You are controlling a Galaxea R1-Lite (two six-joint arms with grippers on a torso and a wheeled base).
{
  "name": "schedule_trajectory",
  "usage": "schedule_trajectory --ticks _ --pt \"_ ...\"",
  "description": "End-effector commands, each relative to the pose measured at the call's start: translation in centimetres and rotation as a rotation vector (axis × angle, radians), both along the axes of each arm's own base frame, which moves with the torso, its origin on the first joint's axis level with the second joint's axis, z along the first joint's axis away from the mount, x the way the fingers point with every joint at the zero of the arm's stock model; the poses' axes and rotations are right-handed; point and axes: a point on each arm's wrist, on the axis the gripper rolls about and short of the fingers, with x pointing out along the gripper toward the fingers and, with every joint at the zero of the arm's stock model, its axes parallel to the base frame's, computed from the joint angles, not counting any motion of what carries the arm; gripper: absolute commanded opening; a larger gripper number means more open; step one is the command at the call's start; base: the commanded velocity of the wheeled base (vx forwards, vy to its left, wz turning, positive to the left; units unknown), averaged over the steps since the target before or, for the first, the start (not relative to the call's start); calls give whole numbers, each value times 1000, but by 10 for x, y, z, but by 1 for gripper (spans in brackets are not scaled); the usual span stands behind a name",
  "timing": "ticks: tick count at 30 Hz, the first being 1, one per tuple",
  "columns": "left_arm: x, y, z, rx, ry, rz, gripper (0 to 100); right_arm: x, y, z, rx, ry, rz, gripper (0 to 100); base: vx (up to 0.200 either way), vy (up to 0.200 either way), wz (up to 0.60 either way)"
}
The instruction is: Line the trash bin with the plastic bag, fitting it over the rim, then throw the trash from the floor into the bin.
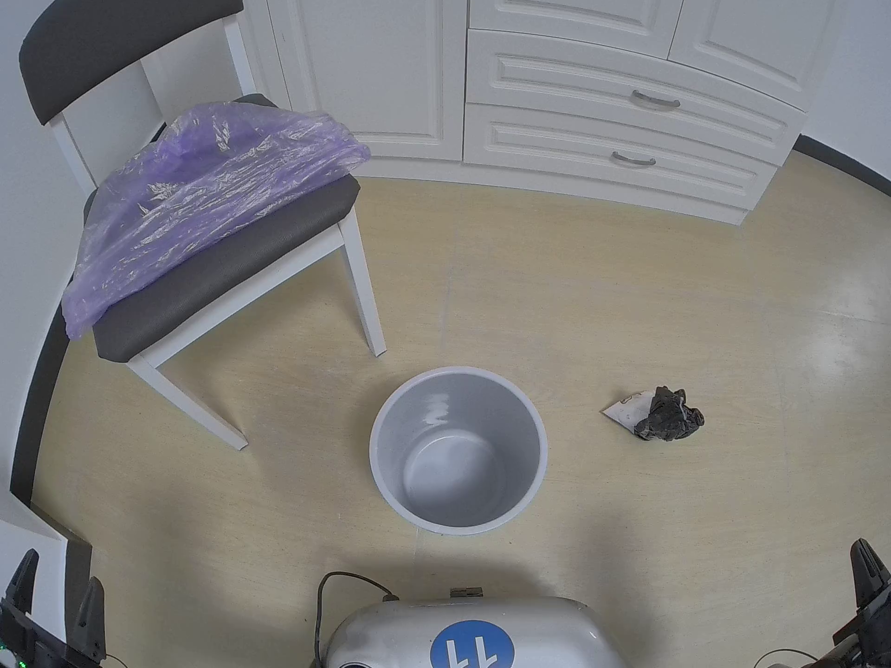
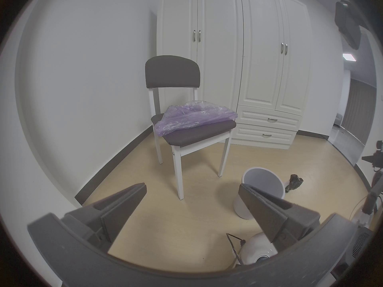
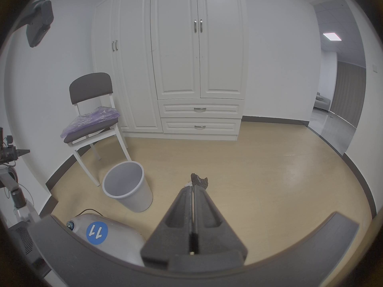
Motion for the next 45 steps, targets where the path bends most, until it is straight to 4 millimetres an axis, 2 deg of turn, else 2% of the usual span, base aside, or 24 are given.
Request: schedule_trajectory --ticks 1,23,30,45 --pt "0 0 -5 0 4 1 100 0 0 -5 0 2 -1 0 0 0 0" --pt "0 0 -5 -5 -1 1 100 0 0 -5 -3 2 -1 0 0 0 0" --pt "0 -1 -5 103 4 -53 100 0 1 -5 -89 1 26 0 0 0 0" --pt "0 -1 -5 100 -3 -60 100 0 1 -4 -74 -11 30 0 0 0 0"
